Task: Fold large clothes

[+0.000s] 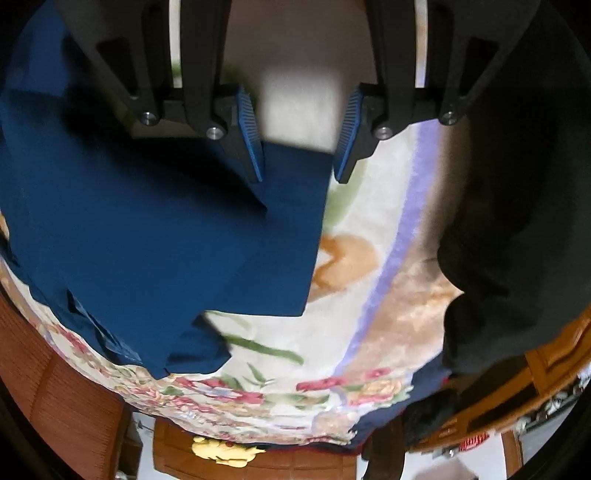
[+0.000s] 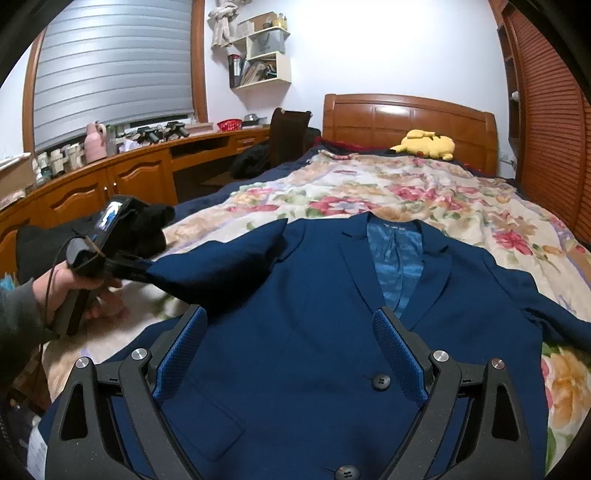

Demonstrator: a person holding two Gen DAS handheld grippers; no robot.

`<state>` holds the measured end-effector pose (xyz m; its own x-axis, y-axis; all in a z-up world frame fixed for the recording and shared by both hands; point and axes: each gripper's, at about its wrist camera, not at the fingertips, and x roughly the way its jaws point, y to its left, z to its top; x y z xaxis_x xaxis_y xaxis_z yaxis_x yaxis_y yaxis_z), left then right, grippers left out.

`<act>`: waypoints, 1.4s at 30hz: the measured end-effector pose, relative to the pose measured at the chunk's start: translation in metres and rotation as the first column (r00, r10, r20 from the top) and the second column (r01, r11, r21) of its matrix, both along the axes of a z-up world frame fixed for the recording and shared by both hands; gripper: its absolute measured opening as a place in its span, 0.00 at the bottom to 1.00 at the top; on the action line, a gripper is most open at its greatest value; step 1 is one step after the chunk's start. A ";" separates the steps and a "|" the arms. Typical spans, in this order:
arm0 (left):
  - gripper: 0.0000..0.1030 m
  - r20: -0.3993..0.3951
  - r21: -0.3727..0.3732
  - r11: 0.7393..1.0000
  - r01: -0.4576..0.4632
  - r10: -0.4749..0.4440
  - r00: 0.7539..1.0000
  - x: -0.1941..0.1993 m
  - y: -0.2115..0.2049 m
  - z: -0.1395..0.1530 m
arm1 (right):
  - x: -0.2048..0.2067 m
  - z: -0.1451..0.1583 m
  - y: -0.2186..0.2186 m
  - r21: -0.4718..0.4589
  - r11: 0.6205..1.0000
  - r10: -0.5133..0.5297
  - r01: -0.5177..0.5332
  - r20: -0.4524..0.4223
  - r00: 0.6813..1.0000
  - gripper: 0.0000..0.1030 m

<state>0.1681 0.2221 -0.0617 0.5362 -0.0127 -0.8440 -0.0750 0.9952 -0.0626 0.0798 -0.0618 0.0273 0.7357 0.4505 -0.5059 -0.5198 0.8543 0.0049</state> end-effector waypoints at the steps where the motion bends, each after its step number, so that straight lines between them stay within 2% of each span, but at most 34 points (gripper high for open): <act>1: 0.37 -0.006 -0.008 1.000 -0.002 0.002 1.000 0.003 0.002 -0.002 | 0.001 -0.002 0.001 -0.004 1.000 0.003 -0.003 -0.007 1.000 0.90; 6: 0.37 -0.032 -0.051 0.998 -0.023 0.021 0.999 0.015 0.007 -0.008 | 0.002 -0.006 0.002 -0.021 1.000 0.013 -0.013 -0.020 1.000 0.90; 9: 0.36 -0.014 -0.032 0.999 -0.024 0.024 1.000 0.015 0.003 -0.008 | 0.001 -0.006 0.002 -0.028 1.000 0.014 -0.014 -0.017 1.000 0.90; 11: 0.31 -0.003 -0.014 1.000 0.007 -0.007 1.000 0.014 -0.001 -0.007 | -0.002 -0.006 0.000 -0.045 0.999 0.008 -0.008 -0.010 1.000 0.90; 13: 0.10 0.001 -0.039 0.999 0.018 -0.018 1.000 0.011 -0.001 -0.003 | -0.007 -0.002 -0.003 -0.062 0.998 0.003 -0.003 0.001 1.000 0.90; 14: 0.07 0.009 -0.045 0.999 0.025 -0.024 1.000 0.010 -0.001 0.002 | -0.010 0.000 -0.005 -0.068 0.998 -0.001 0.001 0.008 1.000 0.90; 16: 0.03 0.037 -0.022 0.999 0.034 -0.033 0.999 0.004 -0.007 0.014 | -0.016 0.006 -0.011 -0.072 0.997 -0.014 0.015 0.017 1.000 0.90; 19: 0.02 0.132 0.007 0.998 0.057 -0.058 0.990 -0.008 -0.024 0.053 | -0.026 0.013 -0.023 -0.074 0.997 -0.032 0.034 0.025 0.999 0.90; 23: 0.02 0.259 0.019 0.990 0.138 -0.138 0.956 -0.022 -0.064 0.115 | -0.036 0.013 -0.050 -0.098 0.991 -0.087 0.090 0.026 0.996 0.90; 28: 0.02 0.347 0.019 0.964 0.264 -0.254 0.903 -0.033 -0.133 0.162 | -0.046 0.015 -0.092 -0.104 0.979 -0.175 0.177 0.028 0.984 0.90; 31: 0.02 0.376 0.017 0.940 0.340 -0.321 0.869 -0.043 -0.172 0.179 | -0.054 0.019 -0.114 -0.106 0.969 -0.220 0.224 0.042 0.974 0.90; 35: 0.02 0.403 0.021 0.890 0.456 -0.425 0.811 -0.055 -0.232 0.200 | -0.065 0.026 -0.142 -0.099 0.955 -0.276 0.280 0.054 0.960 0.90; 42: 0.02 0.370 0.072 0.816 0.573 -0.556 0.745 -0.080 -0.301 0.204 | -0.084 0.038 -0.174 -0.072 0.940 -0.330 0.334 0.067 0.942 0.90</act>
